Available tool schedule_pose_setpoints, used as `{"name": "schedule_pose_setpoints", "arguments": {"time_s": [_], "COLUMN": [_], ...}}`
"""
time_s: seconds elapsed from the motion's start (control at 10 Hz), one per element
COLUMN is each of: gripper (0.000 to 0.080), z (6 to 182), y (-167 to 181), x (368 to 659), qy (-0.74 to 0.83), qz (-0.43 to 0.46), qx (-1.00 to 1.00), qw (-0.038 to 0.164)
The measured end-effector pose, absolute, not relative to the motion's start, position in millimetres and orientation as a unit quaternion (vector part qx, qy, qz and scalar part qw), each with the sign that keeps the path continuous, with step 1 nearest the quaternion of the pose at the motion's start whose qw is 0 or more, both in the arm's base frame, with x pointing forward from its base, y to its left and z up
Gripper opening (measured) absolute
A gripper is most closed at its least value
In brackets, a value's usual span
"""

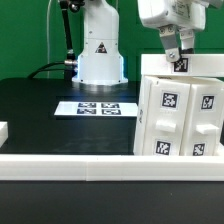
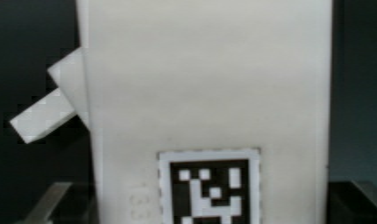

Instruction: Assemble cabinet

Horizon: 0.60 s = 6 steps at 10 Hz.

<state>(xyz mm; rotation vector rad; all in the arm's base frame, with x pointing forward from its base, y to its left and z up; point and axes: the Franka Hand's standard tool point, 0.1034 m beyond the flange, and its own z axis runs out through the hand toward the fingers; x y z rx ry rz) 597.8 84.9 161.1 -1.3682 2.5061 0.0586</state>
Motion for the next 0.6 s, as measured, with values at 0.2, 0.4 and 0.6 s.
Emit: {"name": "schedule_pose_setpoints", "arguments": {"time_s": [0.2,0.4,0.6], "gripper": [0.0561,0.0561,0.0776], "z": [162.1,162.4,166.0], "y": [87.1,87.4,88.9], "x": [600.0,600.4,602.8], "qy": [0.873,0.858,0.853], "qz": [0.022,0.019,0.023], "qx": [-0.466,-0.491,-0.497], "qw": [0.145,0.149,0.157]}}
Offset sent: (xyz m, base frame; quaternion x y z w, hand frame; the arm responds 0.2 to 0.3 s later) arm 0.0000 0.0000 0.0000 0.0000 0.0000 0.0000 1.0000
